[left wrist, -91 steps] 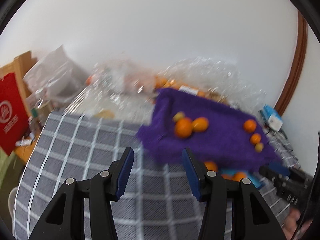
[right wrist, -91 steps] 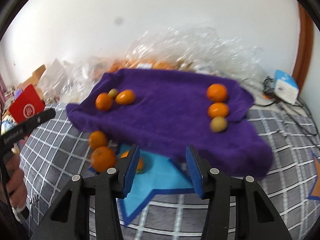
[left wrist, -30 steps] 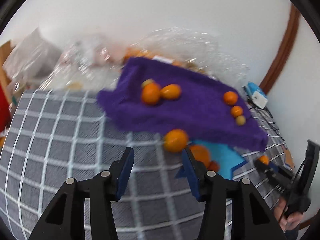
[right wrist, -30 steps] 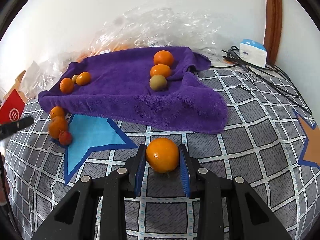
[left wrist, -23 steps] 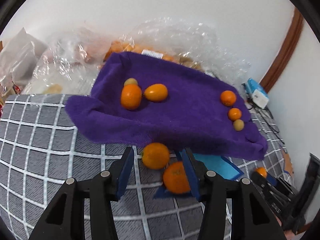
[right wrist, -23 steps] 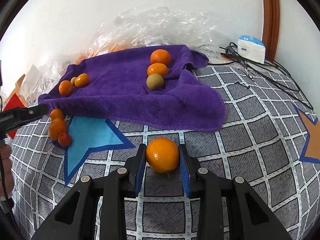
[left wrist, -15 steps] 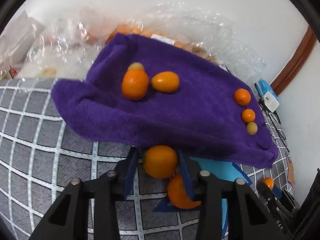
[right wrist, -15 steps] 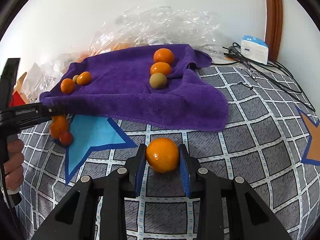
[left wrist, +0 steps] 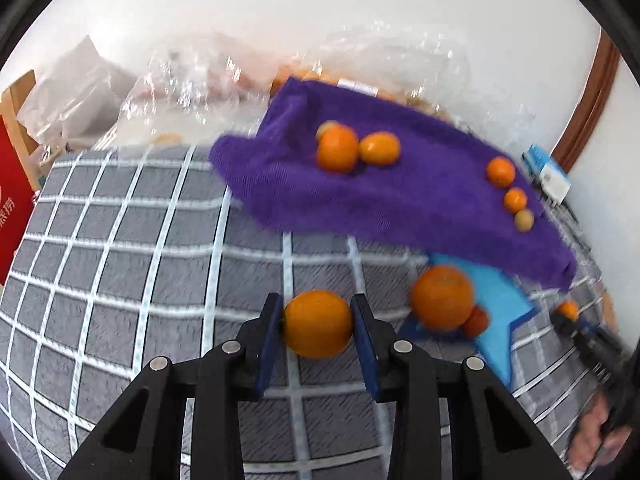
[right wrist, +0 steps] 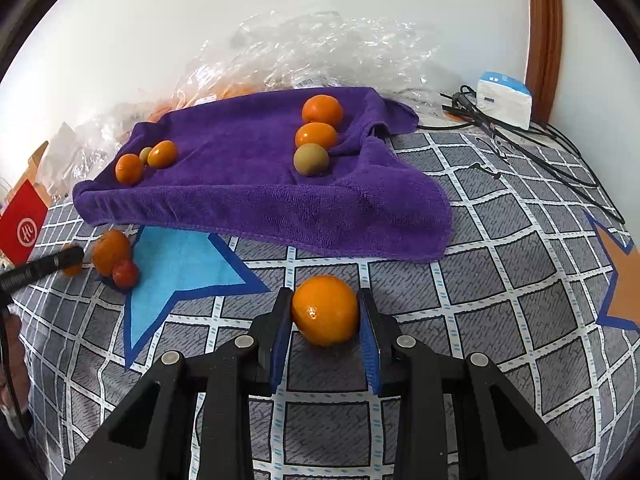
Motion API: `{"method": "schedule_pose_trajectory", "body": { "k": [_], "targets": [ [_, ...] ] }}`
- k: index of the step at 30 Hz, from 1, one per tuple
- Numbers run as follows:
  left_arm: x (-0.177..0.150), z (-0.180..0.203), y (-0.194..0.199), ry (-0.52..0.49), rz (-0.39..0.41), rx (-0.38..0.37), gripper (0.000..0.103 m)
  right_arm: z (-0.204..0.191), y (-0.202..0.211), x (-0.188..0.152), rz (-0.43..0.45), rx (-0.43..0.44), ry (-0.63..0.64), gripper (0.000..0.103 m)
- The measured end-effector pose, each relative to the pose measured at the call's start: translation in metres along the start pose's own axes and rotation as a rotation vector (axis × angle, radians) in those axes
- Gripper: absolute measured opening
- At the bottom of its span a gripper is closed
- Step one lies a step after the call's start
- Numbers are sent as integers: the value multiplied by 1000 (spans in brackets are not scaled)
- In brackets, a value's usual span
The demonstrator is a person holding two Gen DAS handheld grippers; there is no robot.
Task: Organize fruits
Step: 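Carry both oranges in the grippers over the purple towel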
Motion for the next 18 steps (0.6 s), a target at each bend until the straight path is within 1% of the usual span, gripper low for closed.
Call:
{"method": "schedule_pose_trajectory", "body": {
  "k": [2, 6, 7, 8, 11, 14, 16, 18],
  "targets": [
    [-3, 1, 2, -2, 31, 5, 33, -1, 0, -1, -2, -9, 5, 32],
    [-1, 7, -2, -32, 36, 48, 34, 1, 0, -1, -3, -7, 0, 32],
    [-1, 7, -2, -33, 37, 49, 34, 2, 1, -1, -2, -3, -2, 32],
    [-2, 7, -1, -32, 40, 41, 34, 2, 1, -1, -2, 0, -3, 32],
    [-2, 0, 1, 0, 47, -14, 33, 0, 1, -1, -2, -6, 5, 32],
    [-7, -8, 6, 30, 65, -94, 33, -2, 1, -2, -1, -6, 20, 32],
    [-9, -9, 9, 38, 87, -114, 33, -2, 3, -2, 6, -1, 19, 32],
    [-9, -9, 11, 44, 102, -120, 33, -1, 5, -2, 18, 8, 12, 32]
  ]
}}
Point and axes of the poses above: each gripper's, at about its wrist camera, not at the fingertips, and y roughly against the way its jaws point, z to its right, x to its top, the point moved 2 cm from there along -y, roughly the way its jaws point, and after that the axes turned 11 degrees about -z, right-handed, at the moved point
